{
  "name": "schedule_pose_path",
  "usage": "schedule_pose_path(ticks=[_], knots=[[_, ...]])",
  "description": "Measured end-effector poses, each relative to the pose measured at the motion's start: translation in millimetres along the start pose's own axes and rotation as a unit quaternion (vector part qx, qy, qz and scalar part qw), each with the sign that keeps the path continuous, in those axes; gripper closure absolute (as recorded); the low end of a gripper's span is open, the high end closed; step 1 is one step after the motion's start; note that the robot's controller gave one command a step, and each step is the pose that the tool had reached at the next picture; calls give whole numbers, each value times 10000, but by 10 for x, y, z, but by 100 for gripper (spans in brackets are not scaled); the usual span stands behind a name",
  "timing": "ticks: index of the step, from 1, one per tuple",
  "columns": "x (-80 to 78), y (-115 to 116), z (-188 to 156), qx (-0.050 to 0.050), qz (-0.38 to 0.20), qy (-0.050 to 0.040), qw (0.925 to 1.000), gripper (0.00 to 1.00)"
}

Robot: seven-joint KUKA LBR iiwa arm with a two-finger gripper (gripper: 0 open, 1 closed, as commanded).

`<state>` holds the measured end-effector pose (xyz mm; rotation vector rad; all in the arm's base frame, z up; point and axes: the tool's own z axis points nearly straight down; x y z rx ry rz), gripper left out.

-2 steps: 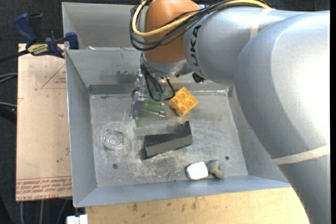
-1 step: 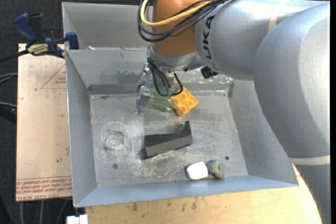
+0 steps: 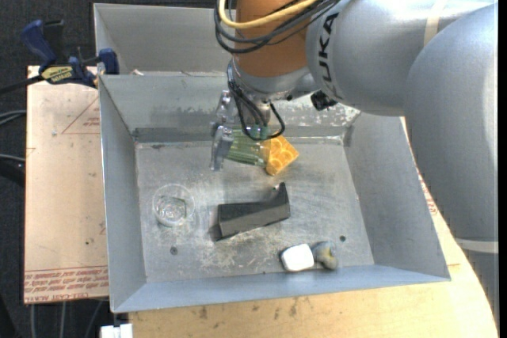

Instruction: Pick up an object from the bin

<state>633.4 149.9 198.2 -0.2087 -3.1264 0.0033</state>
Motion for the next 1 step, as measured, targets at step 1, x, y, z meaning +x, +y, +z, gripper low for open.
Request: schedule_pose_path(ticks=[1], knots=[[8,32,-644,-16,-20,-41,10000,100]])
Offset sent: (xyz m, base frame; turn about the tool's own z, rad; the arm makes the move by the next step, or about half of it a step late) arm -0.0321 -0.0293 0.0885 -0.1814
